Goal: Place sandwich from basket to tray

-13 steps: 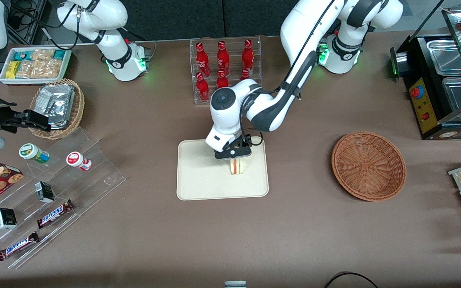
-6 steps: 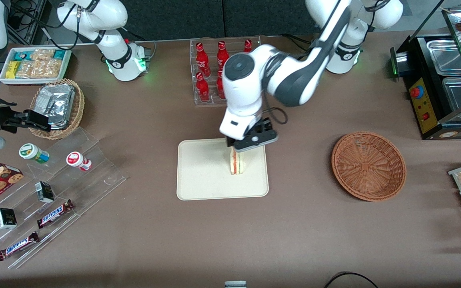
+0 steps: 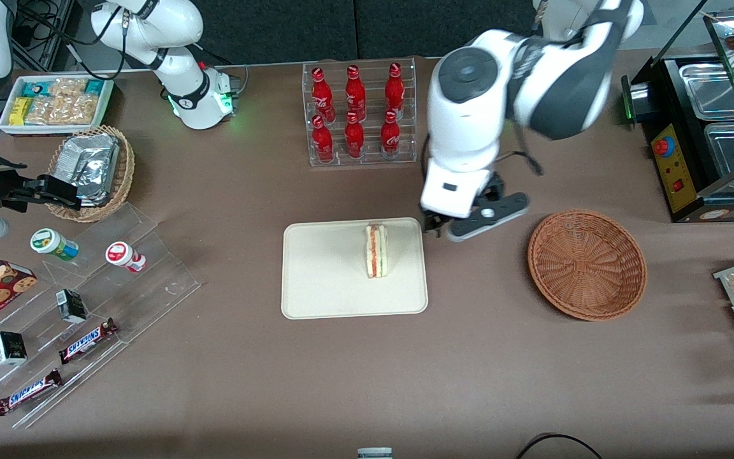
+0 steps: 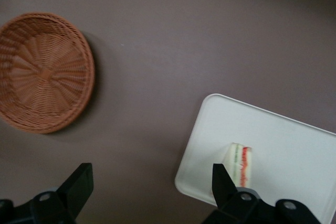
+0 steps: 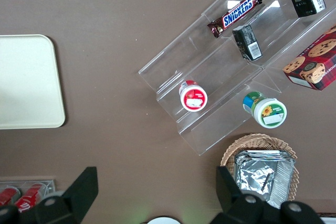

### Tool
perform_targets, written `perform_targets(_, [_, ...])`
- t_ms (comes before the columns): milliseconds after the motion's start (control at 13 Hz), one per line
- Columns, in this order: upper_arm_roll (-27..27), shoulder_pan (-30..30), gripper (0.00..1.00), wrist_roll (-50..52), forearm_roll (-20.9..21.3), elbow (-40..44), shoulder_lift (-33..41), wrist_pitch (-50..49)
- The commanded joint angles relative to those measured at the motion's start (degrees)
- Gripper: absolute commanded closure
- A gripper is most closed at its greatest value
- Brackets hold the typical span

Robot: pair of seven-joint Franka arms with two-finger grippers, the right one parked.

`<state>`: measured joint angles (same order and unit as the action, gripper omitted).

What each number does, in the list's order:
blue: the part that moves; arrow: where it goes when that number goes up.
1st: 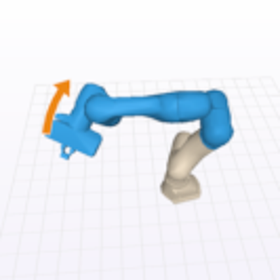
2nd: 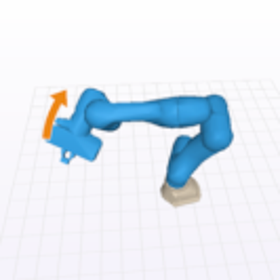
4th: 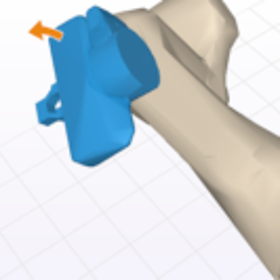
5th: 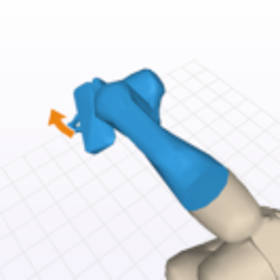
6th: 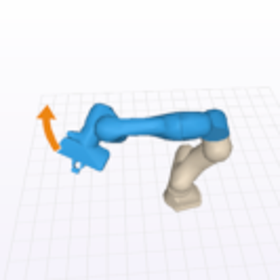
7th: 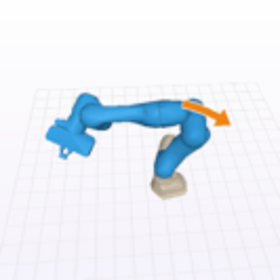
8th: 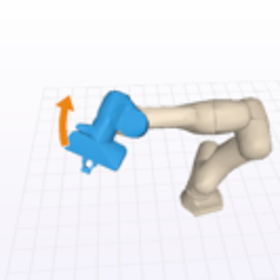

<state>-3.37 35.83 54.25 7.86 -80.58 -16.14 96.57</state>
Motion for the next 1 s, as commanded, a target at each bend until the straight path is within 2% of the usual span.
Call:
perform_targets(0, [0.38, -4.79, 0.0, -8.25, -1.53, -1.07, 6.01, -6.54])
perform_targets(308, [0.38, -12.95, 0.0, -22.39, -4.51, -1.59, 11.73, -13.59])
perform_targets(538, [0.38, -19.46, 0.0, -35.13, -7.24, -4.92, 16.39, -14.74])
perform_targets(692, [0.38, -22.98, 0.0, -40.69, -7.24, -8.09, 19.99, -14.92])
perform_targets(923, [0.47, -28.18, 0.0, -47.12, -8.29, -9.33, 21.5, -16.14])
